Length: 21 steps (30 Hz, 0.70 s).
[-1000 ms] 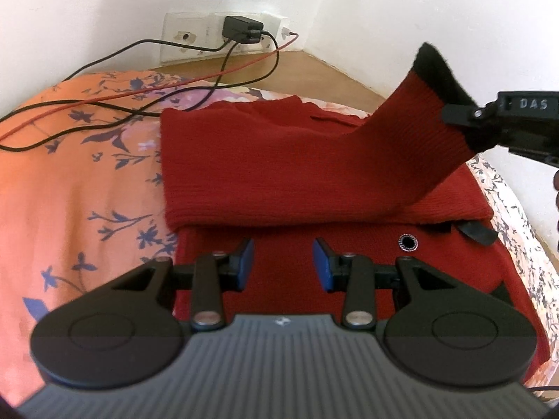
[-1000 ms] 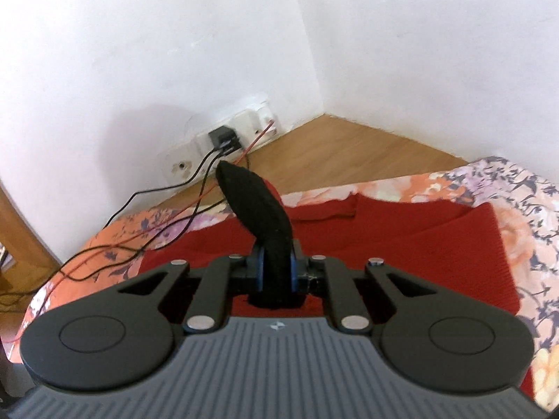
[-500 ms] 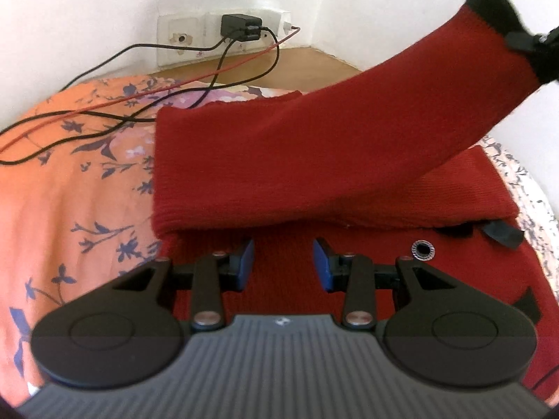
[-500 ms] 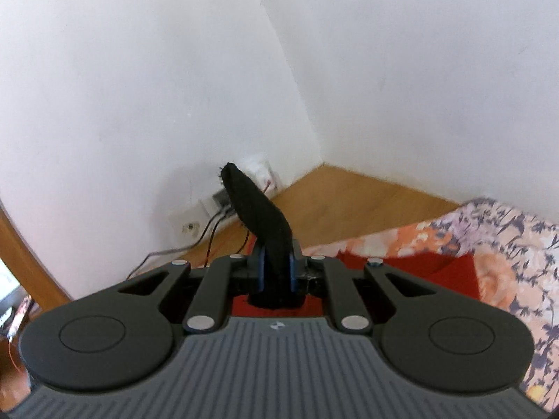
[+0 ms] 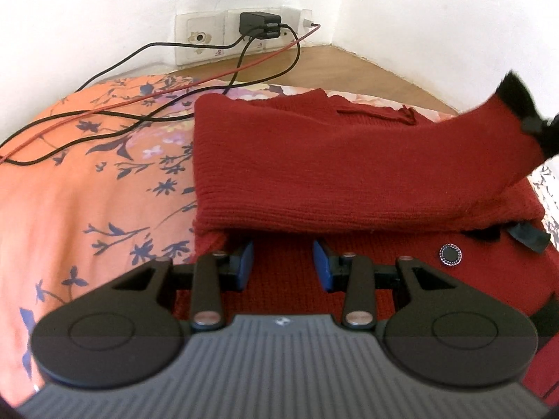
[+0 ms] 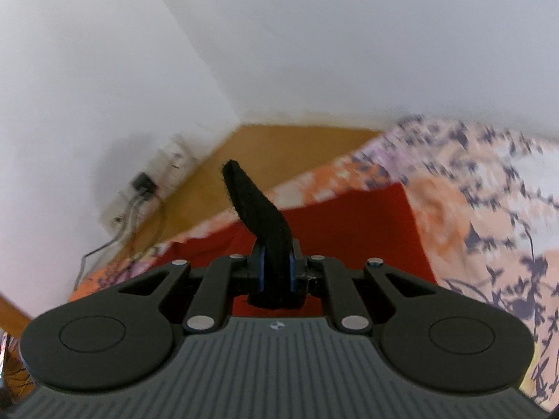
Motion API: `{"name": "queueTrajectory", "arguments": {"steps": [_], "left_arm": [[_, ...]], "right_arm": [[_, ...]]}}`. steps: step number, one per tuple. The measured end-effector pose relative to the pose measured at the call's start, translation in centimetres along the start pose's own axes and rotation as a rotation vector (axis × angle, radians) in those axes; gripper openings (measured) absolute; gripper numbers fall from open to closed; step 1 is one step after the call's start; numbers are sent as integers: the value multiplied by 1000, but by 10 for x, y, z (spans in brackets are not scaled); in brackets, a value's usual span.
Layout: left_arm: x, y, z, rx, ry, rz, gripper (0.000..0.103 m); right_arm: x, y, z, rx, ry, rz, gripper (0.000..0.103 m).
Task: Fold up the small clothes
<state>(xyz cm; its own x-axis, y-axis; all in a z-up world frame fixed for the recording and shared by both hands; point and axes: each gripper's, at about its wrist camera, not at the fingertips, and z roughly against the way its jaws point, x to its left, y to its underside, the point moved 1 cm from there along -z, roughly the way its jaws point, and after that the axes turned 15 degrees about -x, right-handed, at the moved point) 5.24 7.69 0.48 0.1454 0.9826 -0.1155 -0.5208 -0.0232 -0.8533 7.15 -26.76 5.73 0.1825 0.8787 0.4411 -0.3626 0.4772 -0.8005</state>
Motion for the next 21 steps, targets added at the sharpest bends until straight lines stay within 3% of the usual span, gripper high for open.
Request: {"name": "queueTrajectory", "arguments": {"steps": [7,13,16,21], "left_arm": [[-5,-3,5,13,2,-23,39],[-12,-15,16,-2,54,-13,39],[-15,-24,20,-19,73,3,39],[-17,-36,17,-49,78,14,39]], "right_arm": [[-36,23,-23,48,89,-82,14],[-54,32,-31,72,115,-119,18],[-48,24,-19,41,148,-63,27],[-35,10,3,-27,120,52,28]]}}
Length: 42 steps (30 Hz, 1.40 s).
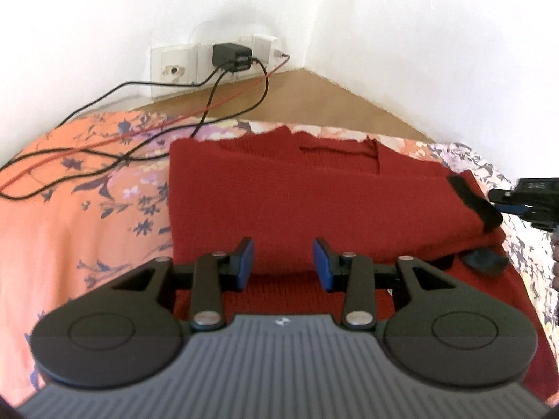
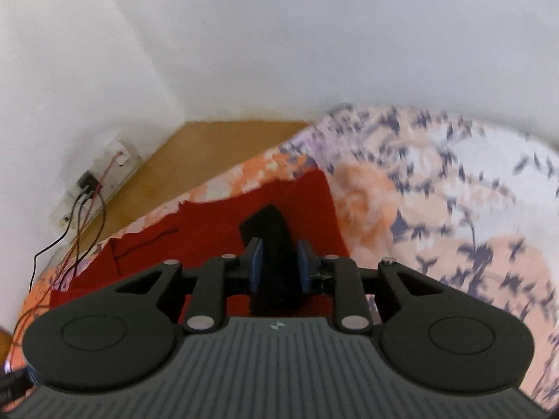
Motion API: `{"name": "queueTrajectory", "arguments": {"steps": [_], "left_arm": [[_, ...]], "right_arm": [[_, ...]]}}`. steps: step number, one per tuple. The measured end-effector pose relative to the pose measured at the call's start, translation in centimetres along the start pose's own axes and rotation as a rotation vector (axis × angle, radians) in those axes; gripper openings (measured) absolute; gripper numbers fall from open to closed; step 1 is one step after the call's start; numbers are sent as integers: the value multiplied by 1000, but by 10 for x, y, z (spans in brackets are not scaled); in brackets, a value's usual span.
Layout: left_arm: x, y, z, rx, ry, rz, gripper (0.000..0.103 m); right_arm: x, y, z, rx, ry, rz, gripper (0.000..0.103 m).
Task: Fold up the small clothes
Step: 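Lay the sleeve flat on the body and open the right tool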
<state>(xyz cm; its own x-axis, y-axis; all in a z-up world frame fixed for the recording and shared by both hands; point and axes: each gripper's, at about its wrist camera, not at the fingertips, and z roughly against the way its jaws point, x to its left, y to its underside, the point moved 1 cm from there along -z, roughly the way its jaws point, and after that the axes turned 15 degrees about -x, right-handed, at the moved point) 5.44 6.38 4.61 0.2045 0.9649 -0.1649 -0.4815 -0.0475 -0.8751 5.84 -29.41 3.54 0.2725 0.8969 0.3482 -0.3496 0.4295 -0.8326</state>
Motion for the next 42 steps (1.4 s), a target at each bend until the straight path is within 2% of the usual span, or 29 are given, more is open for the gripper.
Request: {"name": "queueTrajectory", "arguments": {"steps": [5,11,14,18,20,21,22,24,26,30,34,38,42], "left_arm": [[2,-1,-17,8,-30,6,39],[3,8,-36,40,-76,-8,39],[0,10,-39,26,-93,-28,39],[-1,10,-41,19,-119,-7,39],[-2,11,-39,12,-133,5,39],[-3,11,-38,9,-140,8,39],[-4,11,-36,6,-147,8,39],[-6,10,-30,4,-167,10,39],[-9,9,-22,-6,-186,20,39],[-11,10,1,-21,-209,54,39],[-10,14,21,-1,-209,91,39],[-7,17,44,-3,-204,106,39],[-1,20,62,27,-200,104,39]], "right_arm": [[16,2,5,-5,-78,115,29],[15,28,-13,75,-60,240,29],[10,39,-17,48,-82,278,30],[10,41,-16,39,-91,292,31],[6,39,-16,45,-109,264,36],[5,37,-15,49,-125,245,45],[3,35,-14,56,-151,218,59],[1,31,-8,74,-214,180,76],[2,28,1,70,-250,185,81],[8,22,21,61,-306,201,84],[10,20,45,80,-337,193,86],[6,21,72,77,-320,196,87],[-3,25,101,77,-273,160,88]]}}
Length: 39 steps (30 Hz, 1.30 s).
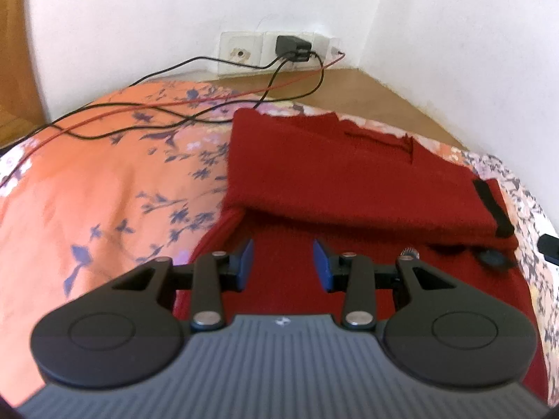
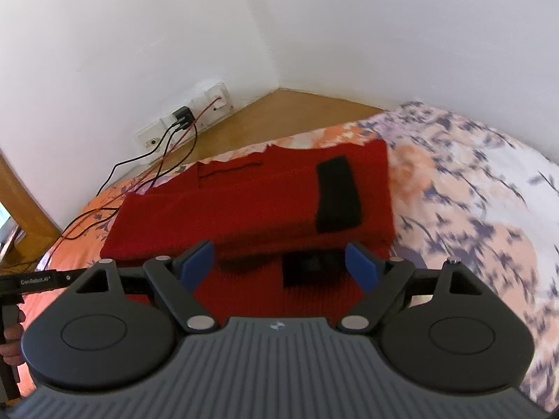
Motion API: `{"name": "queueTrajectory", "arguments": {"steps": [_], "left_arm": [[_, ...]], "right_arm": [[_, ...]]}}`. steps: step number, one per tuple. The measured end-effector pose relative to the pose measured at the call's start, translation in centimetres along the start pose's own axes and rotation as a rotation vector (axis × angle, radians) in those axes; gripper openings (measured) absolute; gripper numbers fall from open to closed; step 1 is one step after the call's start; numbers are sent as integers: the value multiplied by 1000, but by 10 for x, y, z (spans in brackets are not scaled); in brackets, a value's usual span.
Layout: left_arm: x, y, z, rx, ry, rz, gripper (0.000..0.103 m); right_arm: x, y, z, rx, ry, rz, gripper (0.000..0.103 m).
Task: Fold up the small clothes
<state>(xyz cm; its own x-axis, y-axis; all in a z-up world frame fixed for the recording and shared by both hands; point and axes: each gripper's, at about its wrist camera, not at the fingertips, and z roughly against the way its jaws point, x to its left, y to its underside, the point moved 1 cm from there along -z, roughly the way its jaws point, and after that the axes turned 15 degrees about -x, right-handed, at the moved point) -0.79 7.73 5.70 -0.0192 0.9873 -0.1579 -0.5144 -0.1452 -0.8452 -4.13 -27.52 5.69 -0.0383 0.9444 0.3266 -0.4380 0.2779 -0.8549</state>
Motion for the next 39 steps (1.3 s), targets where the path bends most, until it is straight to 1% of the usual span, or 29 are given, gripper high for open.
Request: {"name": "queueTrajectory", "arguments": {"steps": [4,9,13,21,24,27,31,33,36,39], "left_arm": [[14,6,14,21,-3,-1,39],[32,19,28,50,2,9,39],[43,31,39,64,15,6,39],[60,61,53,105,41,4,39],[63,67,58,114,54,6,39],[65,70,65,106,62,2,39],[68,73,71,96,43,-14,39],[68,75,73,105,30,-26,39],[71,78,77,111,28,-31,39],[74,82,79,123,17,-27,39]], "right_arm": [[1,15,23,8,47,-13,89],[-2,38,47,23,108,-66,89],[-1,57,61,30,159,-64,89],[-2,100,84,64,225,-96,89],[0,107,90,58,234,-87,89],[1,109,96,34,244,-79,89],[-2,107,104,1,257,-86,89],[-4,107,107,-8,274,-79,89],[-9,109,108,2,268,-78,89],[-14,111,106,24,257,-102,89]]}}
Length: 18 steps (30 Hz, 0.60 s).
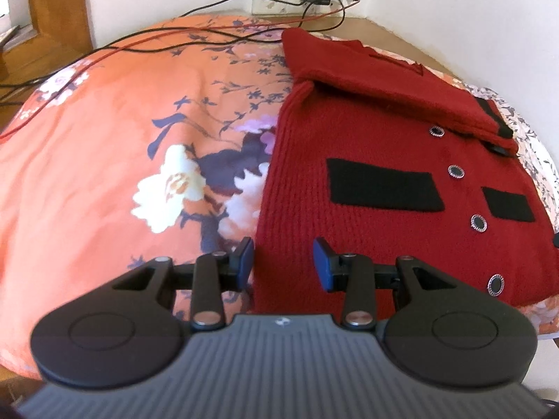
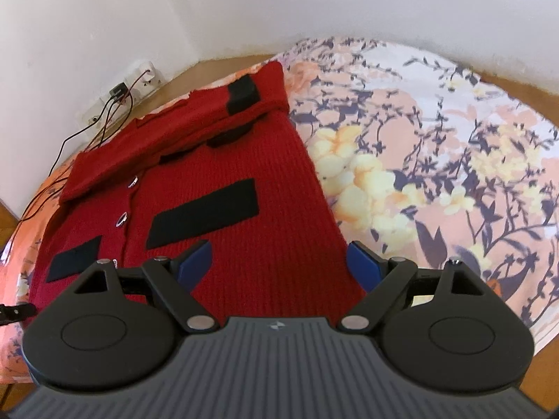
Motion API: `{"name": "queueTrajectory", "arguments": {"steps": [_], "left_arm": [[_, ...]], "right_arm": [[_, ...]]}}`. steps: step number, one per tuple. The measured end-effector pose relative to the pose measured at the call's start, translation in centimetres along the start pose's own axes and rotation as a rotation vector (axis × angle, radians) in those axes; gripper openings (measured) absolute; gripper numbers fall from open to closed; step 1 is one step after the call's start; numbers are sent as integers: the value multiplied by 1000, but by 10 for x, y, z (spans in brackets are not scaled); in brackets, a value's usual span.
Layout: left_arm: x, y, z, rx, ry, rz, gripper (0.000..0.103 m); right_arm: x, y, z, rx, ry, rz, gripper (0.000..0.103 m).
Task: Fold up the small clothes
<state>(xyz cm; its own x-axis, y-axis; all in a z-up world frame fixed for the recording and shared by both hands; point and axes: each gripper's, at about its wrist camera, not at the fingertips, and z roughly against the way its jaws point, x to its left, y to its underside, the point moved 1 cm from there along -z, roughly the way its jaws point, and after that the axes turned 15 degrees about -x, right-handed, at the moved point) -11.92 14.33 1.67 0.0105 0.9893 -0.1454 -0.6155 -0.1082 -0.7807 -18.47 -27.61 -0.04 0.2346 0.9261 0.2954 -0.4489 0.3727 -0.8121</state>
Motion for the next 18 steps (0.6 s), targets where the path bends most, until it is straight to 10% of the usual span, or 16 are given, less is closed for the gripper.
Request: {"name": "queueTrajectory", "arguments": {"steps": [18], "left_arm": [[-3,8,-3,2,109,101,40]], "right_arm": [[-6,10,-2,25,-97,-91,88]]}}
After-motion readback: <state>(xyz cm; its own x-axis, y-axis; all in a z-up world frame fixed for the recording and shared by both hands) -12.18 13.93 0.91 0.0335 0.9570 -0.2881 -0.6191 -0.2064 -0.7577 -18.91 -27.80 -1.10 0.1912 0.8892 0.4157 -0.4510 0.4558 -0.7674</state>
